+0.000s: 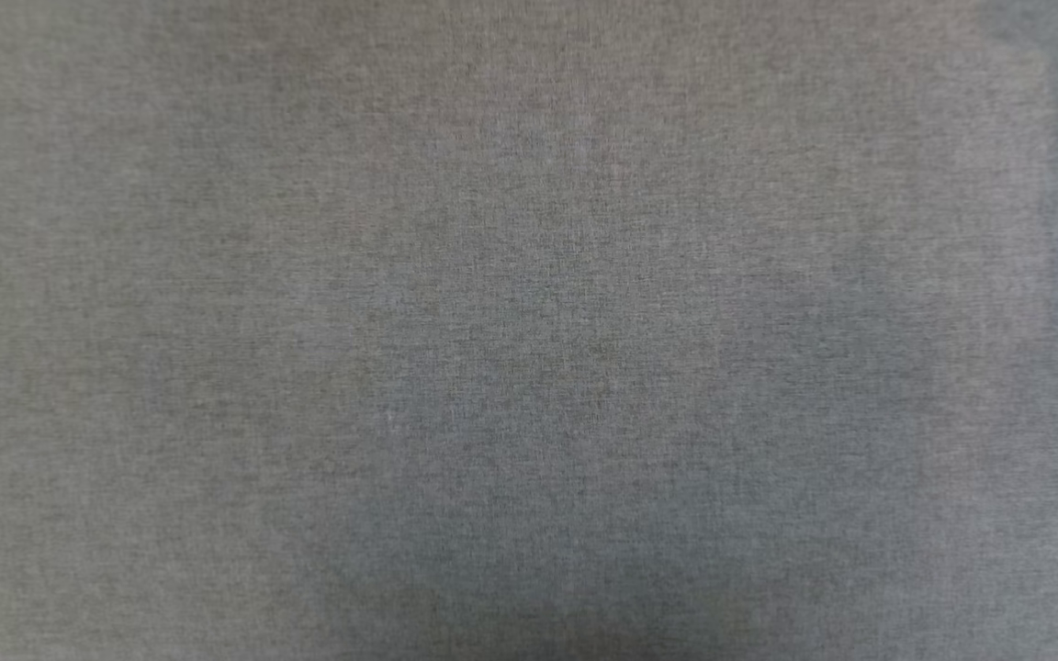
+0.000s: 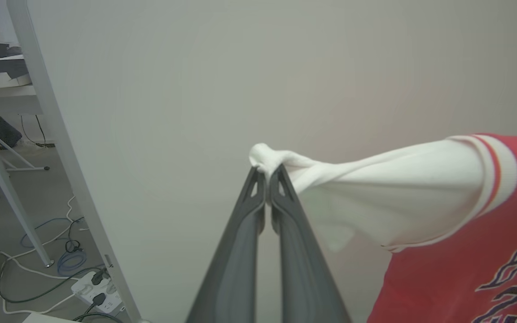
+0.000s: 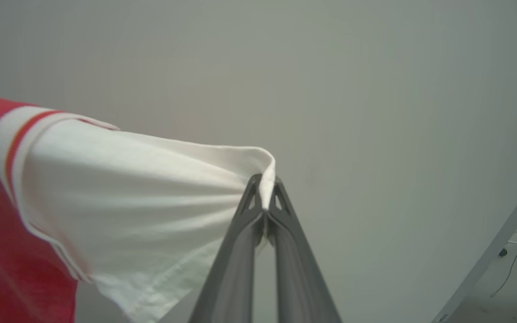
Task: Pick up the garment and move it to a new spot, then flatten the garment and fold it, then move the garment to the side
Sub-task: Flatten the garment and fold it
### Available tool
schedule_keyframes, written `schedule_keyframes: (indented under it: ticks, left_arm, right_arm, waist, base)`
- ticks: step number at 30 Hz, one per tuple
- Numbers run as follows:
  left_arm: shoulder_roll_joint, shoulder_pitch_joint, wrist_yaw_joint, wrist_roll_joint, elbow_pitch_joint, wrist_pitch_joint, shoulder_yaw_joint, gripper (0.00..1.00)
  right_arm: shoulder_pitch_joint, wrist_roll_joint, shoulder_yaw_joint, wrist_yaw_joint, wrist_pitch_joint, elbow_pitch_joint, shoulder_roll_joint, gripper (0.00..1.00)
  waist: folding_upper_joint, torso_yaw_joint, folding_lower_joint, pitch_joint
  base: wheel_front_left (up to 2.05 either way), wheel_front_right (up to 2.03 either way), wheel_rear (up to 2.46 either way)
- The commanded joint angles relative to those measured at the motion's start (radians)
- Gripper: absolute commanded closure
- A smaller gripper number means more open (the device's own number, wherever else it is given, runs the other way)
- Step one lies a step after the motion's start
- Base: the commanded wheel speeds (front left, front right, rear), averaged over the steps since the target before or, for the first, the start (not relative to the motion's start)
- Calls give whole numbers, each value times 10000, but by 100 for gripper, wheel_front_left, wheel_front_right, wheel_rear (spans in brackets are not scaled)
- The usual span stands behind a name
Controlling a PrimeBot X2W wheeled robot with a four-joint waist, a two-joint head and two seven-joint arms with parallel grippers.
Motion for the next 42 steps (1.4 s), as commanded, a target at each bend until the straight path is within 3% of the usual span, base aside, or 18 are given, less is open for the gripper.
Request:
schedule_keyframes:
  ticks: [1, 10, 17, 21, 34, 42]
  left_arm:
    - [45, -334, -32, 170, 358, -221, 68, 100]
    - [-466, -244, -625, 41, 2195, -1227, -101, 100]
    - [-939, 1338, -1010, -392, 2868, -1838, -324, 100]
    - [-1120, 2710, -1111, -707, 3153, -2103, -399, 100]
    - [-1335, 7915, -1283, -1820, 2969, -2272, -776, 100]
    - [-981, 10725, -1026, -2317, 1670, -1718, -927, 100]
  right_arm:
    - [-303, -184, -168, -23, -220, 340, -17, 100]
    - [-351, -87, 53, -23, -1163, 1669, 635, 100]
    - [899, 932, 449, -23, -1693, 1995, 919, 100]
    - [2258, 1619, 1321, -23, -1647, 1753, 822, 100]
    - [7567, 5086, 3188, -23, -1061, -432, -606, 100]
    - [10053, 6001, 4225, -23, -583, -1648, -1927, 100]
  waist:
    - [0, -17, -3, 623]
    - [0, 186, -3, 664]
    - [0, 253, -3, 207]
    - [0, 284, -3, -377]
    - [0, 370, -3, -2711]
    - [0, 402, -3, -3588]
  base:
    - [0, 0, 0]
    - [0, 0, 0]
    - [0, 0, 0]
    - [0, 0, 0]
    - [0, 0, 0]
    - [0, 0, 0]
